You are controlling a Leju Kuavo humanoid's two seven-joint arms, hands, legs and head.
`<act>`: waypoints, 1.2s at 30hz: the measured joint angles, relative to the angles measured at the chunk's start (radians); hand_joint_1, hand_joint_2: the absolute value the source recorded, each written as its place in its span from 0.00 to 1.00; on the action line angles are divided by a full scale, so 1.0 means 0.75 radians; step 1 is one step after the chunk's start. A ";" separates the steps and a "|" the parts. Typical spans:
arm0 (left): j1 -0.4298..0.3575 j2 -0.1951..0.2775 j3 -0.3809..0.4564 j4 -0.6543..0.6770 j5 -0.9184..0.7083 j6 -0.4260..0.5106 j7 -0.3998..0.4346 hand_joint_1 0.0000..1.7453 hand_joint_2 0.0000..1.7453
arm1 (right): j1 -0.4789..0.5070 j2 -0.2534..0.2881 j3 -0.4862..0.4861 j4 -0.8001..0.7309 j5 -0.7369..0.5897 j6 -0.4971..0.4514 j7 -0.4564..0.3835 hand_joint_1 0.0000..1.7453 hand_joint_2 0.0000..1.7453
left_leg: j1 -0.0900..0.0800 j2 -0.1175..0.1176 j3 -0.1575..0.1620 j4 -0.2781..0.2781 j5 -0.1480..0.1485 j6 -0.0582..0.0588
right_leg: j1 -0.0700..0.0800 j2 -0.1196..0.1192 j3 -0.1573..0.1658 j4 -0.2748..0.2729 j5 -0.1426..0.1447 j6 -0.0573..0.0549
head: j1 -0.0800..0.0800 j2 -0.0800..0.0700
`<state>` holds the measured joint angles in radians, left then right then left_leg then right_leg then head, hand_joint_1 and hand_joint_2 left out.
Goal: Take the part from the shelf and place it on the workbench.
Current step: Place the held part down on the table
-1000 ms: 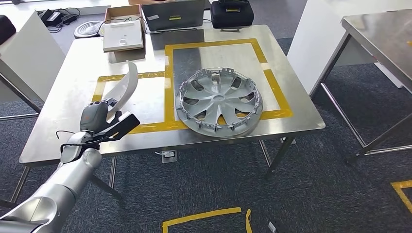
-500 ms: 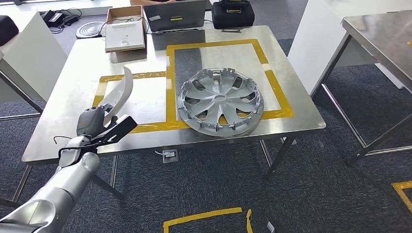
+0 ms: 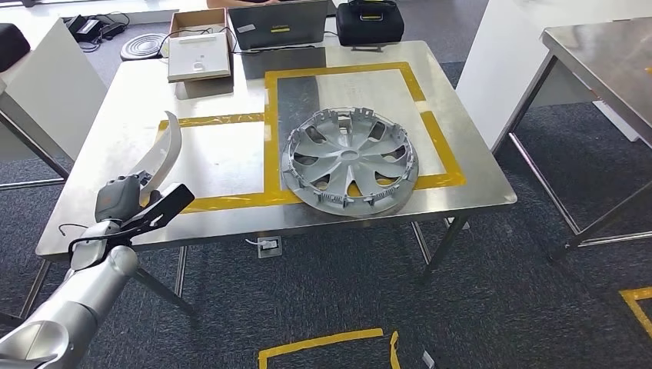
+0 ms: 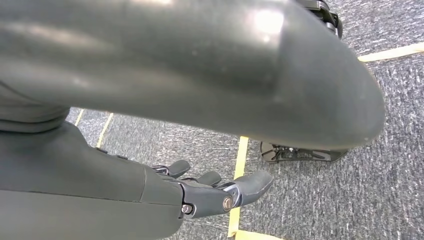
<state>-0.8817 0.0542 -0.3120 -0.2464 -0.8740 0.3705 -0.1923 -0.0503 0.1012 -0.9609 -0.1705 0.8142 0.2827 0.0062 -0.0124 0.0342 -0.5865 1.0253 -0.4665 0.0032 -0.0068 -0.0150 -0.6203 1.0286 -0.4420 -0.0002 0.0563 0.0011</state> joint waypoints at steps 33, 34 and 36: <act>0.032 0.012 0.000 0.000 -0.039 0.010 -0.024 1.00 1.00 | -0.002 0.000 0.014 0.000 0.032 0.004 -0.009 0.00 0.00 | 0.000 0.000 -0.008 0.002 0.004 0.014 | 0.003 0.000 0.001 -0.013 0.011 0.012 | 0.000 0.000; 0.032 0.012 0.000 0.000 -0.040 0.009 -0.024 1.00 1.00 | -0.002 0.000 0.015 0.000 0.032 0.004 -0.009 0.00 0.00 | 0.000 0.000 -0.008 0.002 0.004 0.014 | 0.003 0.000 0.001 -0.013 0.010 0.012 | 0.000 0.000; 0.033 0.012 0.000 0.000 -0.041 0.009 -0.025 1.00 1.00 | -0.002 0.000 0.019 0.000 0.034 0.004 -0.009 0.00 0.00 | 0.000 0.000 -0.008 0.001 0.004 0.014 | 0.003 0.000 0.001 -0.013 0.010 0.012 | 0.000 0.000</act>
<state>-0.8573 0.0630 -0.3118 -0.2464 -0.9047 0.3770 -0.2109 -0.0517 0.1011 -0.9467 -0.1705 0.8395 0.2859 -0.0004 -0.0126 0.0341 -0.5927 1.0264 -0.4633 0.0134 -0.0047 -0.0151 -0.6197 1.0189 -0.4342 0.0084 0.0565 0.0011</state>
